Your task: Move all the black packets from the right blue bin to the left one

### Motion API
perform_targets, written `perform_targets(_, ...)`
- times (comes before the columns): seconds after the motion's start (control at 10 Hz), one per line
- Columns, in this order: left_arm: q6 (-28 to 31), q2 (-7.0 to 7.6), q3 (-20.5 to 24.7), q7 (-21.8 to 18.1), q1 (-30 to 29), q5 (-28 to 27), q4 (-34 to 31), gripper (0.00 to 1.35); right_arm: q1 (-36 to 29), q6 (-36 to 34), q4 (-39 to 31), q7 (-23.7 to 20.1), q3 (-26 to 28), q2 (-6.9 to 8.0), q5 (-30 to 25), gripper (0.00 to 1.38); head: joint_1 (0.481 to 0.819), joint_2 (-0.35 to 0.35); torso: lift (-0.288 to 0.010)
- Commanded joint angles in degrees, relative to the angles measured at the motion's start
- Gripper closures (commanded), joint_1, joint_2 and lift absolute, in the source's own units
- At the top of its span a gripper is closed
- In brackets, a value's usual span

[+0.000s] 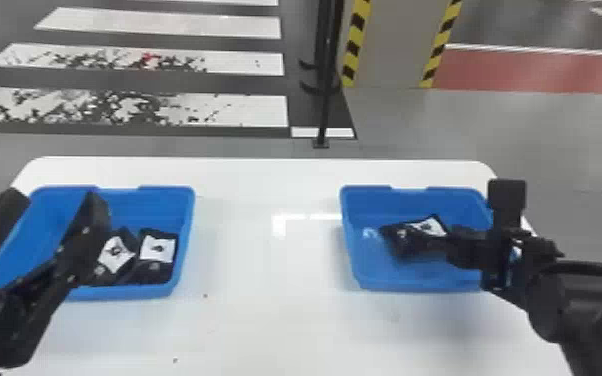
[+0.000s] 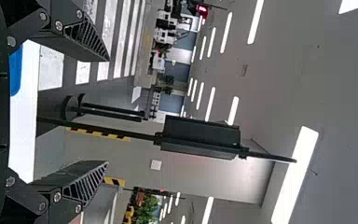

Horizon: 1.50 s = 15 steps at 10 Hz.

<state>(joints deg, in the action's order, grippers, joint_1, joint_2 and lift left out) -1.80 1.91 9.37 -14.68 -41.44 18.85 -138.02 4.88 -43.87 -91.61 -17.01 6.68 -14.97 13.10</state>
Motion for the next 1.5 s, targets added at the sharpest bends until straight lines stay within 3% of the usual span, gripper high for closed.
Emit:
perform_targets(0.0,0.0,0.02,0.1,0.0,0.0,0.0,0.1,0.27,2.2,0.3,2.9,0.4,-1.1,-0.41,-0.3,0.10,0.695,-0.082,-0.140)
perform_targets(0.2,-0.2,0.02,0.0,-0.3,0.0,0.2,0.3,0.27,5.1,0.8,7.9,0.3,-1.5,-0.67,1.0,0.17,0.695,-0.083,-0.140)
perform_targets(0.3,-0.5,-0.06,0.1,-0.3,0.1,0.2,0.6,0.27,5.8,0.8,9.7,0.2,-2.1,-0.85,1.6,0.33,0.695,-0.084,-0.140)
perform_targets(0.4,-0.6,-0.15,0.2,-0.4,0.0,0.3,0.8,0.27,7.2,0.1,12.9,-0.8,-3.1,-1.29,3.5,0.74,0.695,-0.085,-0.140)
perform_targets(0.6,-1.3,-0.24,0.3,-0.6,0.0,0.5,1.1,0.27,6.7,-2.0,12.8,-0.8,-3.4,-1.20,6.2,1.19,0.695,-0.071,-0.140)
perform_targets(0.9,-3.0,-0.33,0.3,-0.6,0.1,0.7,1.8,0.27,1.5,-0.1,5.2,-0.7,-0.1,-0.32,9.3,1.18,0.695,-0.045,-0.140)
perform_targets(1.1,-4.4,-0.33,0.2,-0.7,0.2,0.7,2.4,0.27,-1.9,3.7,0.7,0.0,2.5,0.47,14.7,1.19,0.695,-0.046,-0.140)
perform_targets(1.4,-8.5,-0.41,-0.2,-0.5,0.5,0.3,2.5,0.27,-5.3,11.4,-6.2,-1.7,2.3,0.91,32.7,1.19,0.695,-0.024,-0.140)
